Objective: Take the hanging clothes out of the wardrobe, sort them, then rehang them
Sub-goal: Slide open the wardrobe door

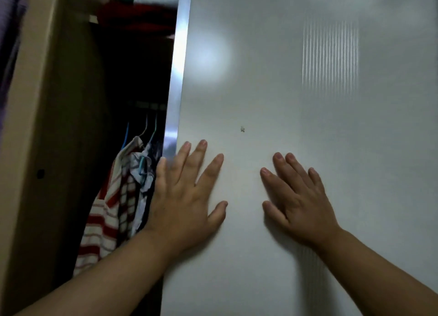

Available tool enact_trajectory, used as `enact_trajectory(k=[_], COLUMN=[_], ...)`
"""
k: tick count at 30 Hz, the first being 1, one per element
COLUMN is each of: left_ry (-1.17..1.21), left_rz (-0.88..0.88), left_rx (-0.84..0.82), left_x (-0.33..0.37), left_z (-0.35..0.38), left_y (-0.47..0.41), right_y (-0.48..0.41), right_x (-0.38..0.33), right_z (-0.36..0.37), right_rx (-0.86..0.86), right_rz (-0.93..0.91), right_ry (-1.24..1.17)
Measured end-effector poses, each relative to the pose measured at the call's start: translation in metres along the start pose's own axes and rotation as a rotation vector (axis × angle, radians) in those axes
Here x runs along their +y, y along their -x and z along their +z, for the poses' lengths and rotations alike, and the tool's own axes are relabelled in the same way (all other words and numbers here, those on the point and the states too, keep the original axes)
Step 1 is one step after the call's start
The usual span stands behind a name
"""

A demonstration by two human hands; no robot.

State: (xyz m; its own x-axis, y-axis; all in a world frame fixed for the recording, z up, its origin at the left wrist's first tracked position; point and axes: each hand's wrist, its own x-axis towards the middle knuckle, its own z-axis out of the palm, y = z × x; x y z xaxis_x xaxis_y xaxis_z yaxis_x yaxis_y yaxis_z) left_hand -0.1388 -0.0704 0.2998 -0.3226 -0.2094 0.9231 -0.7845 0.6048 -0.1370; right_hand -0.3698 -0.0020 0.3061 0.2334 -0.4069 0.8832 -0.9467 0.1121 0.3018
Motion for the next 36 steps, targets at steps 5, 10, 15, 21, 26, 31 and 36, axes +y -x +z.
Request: enact_trajectory(k=[5, 10, 15, 21, 26, 31, 36], left_ry=[0.304, 0.763, 0.842, 0.913, 0.893, 0.875, 0.880], left_rz=[-0.085, -0.261, -0.171, -0.102, -0.022, 0.049, 0.085], left_rx=[0.099, 0.015, -0.033, -0.041, -0.084, -0.133, -0.138], left_x=[0.016, 0.033, 0.053, 0.086, 0.111, 0.146, 0.183], left_z=[0.005, 0.019, 0.034, 0.047, 0.057, 0.071, 0.085], left_y=[-0.003, -0.012, -0.020, -0.028, -0.041, -0.051, -0.061], right_y=[0.013, 0.018, 0.001, -0.034, -0.046, -0.038, -0.025], right_x=[0.014, 0.024, 0.016, -0.005, 0.005, 0.036, 0.071], right_z=[-0.006, -0.019, -0.040, -0.044, -0.038, -0.041, -0.046], right_rx=[-0.007, 0.009, 0.008, -0.044, -0.065, -0.053, -0.101], right_rz=[0.181, 0.305, 0.394, 0.316, 0.454, 0.531, 0.565], right_ry=[-0.141, -0.088, -0.098, -0.186, -0.146, -0.103, 0.002])
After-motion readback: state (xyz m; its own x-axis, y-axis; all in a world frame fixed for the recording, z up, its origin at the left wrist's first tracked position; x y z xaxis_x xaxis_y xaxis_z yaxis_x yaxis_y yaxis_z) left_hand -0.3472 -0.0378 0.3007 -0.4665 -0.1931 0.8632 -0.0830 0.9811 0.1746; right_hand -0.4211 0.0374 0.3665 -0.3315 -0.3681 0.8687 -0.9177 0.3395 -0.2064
